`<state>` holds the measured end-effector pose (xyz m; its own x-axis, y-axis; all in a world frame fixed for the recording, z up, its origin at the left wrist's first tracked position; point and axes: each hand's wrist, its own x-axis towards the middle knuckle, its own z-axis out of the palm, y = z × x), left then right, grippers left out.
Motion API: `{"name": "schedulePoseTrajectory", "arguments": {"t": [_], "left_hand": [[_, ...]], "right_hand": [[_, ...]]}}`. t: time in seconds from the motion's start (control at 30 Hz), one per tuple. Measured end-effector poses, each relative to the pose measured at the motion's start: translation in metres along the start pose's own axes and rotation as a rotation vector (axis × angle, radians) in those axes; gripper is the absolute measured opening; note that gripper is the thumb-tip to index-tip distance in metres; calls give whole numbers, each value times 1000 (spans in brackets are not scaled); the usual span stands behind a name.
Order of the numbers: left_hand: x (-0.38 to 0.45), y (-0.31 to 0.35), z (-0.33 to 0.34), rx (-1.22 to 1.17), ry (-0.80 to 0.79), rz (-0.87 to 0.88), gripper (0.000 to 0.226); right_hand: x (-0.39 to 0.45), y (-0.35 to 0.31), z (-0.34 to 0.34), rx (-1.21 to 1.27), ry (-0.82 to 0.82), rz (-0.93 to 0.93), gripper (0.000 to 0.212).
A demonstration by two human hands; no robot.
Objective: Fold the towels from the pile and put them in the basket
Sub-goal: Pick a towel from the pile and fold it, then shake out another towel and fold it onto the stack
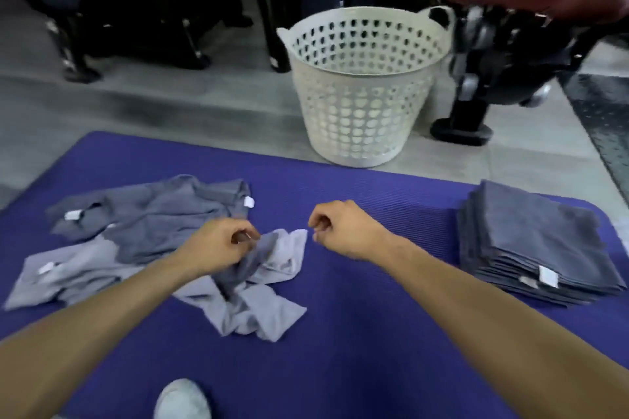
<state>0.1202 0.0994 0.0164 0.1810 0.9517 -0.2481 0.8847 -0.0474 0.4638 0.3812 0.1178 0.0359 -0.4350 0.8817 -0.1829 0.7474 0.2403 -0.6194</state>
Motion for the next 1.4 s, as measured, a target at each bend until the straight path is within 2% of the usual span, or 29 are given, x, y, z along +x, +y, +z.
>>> {"name": "schedulePoseTrajectory", "arguments": {"t": [0.17,0.33,0.5,0.57,0.63,0.73,0.77,0.9,1.07,1.17,1.27,1.4], "left_hand": [[-33,-95,-18,-104,112,-155,15],[-8,-175,10,-87,132,-281,21],[33,-218,34,-3,102,-319,50],[48,-226,42,53,90,-321,54],[60,-240,48,74,90,-308,46],[68,-255,52,-82,177,-307,14],[67,-254,49,-134,179,-313,10],[63,-237,11,-272,155,-220,29],[40,-167,-56,-214,107,-8,15],[7,-107,-74,-58,12,192,16],[-33,-53,-78,86,-66,308,15],[-83,25,-84,45,-19,420,15]], "right_hand": [[41,-66,52,-23,-82,4,19],[73,-84,103,105,-28,124,16],[91,-81,127,206,36,185,12],[97,-80,133,235,32,200,11],[99,-79,138,246,36,207,10],[96,-77,142,249,34,214,10],[92,-76,142,259,37,221,11],[66,-75,131,333,79,242,12],[22,-82,98,375,135,244,13],[-9,-91,70,365,202,193,13],[-43,-97,41,346,262,126,11],[-95,-91,8,288,254,38,25]]}}
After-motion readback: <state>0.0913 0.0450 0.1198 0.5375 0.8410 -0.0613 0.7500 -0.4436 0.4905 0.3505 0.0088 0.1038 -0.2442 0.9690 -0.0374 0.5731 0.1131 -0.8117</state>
